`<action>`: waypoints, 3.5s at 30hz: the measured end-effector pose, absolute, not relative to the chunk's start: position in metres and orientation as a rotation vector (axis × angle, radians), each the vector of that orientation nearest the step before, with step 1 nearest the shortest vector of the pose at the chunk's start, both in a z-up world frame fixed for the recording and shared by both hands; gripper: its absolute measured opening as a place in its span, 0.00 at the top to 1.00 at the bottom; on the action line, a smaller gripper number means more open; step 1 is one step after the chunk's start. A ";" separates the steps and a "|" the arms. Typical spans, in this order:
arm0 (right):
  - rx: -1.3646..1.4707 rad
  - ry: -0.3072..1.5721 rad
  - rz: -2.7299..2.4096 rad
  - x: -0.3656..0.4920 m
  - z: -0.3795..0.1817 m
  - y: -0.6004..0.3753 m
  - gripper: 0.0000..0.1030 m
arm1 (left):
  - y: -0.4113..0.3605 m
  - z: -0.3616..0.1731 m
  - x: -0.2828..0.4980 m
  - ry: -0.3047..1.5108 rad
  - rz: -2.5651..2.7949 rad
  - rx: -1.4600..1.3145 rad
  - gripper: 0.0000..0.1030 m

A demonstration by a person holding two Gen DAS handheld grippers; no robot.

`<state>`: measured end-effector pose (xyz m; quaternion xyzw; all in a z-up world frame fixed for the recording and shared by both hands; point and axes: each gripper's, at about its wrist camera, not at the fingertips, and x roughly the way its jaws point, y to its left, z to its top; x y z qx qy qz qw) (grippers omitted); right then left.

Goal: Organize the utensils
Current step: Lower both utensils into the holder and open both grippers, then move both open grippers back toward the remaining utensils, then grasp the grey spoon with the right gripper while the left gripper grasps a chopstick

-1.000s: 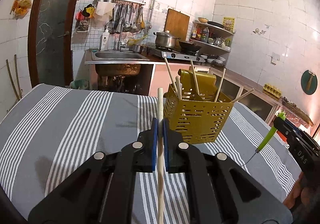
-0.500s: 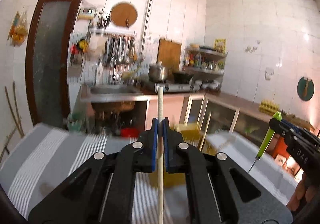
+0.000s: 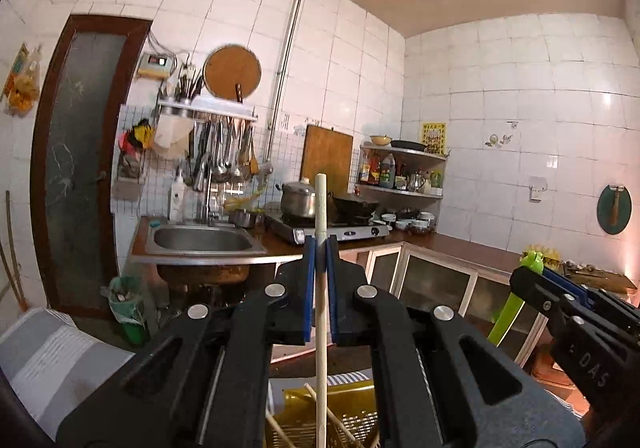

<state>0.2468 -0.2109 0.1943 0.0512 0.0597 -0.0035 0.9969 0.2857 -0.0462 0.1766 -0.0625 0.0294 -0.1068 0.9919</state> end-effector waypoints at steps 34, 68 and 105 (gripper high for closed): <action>0.082 0.421 -0.065 0.285 0.131 -0.227 0.49 | -0.010 0.127 0.289 0.230 -0.101 -0.079 0.36; -0.120 0.846 0.082 0.164 -0.038 -0.138 0.66 | 0.088 -0.028 0.189 0.733 -0.060 -0.068 0.05; 0.136 0.826 -0.154 0.178 -0.045 -0.276 0.92 | -0.083 -0.045 0.190 0.901 -0.279 0.073 0.14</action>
